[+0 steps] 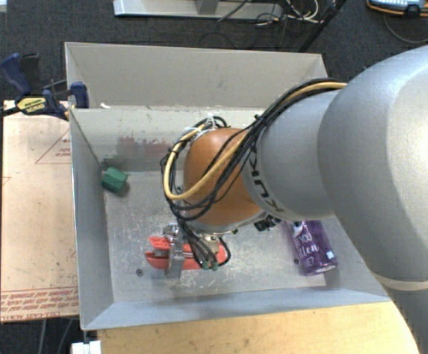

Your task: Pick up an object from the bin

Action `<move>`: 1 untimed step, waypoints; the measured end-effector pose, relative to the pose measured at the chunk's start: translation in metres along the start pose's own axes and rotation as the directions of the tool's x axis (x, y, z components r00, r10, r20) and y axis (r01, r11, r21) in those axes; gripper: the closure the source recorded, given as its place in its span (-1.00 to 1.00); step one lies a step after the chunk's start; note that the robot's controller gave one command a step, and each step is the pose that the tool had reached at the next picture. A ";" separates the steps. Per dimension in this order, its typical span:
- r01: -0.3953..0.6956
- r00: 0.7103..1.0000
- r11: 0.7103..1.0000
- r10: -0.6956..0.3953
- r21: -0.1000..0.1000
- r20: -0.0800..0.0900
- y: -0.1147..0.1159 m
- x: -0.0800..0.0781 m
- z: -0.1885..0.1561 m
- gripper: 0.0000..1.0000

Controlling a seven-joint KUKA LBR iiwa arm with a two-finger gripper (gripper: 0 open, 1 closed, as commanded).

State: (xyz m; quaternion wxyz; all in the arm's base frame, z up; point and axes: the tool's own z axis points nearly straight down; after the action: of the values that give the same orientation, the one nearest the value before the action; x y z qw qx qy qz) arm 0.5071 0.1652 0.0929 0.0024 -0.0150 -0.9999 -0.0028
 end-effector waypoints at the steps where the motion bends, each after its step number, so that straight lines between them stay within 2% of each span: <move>1: 0.000 1.000 1.000 0.000 0.000 0.000 0.000 0.000 -0.013 1.00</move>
Offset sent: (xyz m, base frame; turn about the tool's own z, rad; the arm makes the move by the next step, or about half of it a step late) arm 0.0000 0.0001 0.0682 0.0000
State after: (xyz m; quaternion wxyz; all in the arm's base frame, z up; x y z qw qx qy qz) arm 0.5070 0.1652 0.1056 0.0024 -0.0151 -0.9999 -0.0028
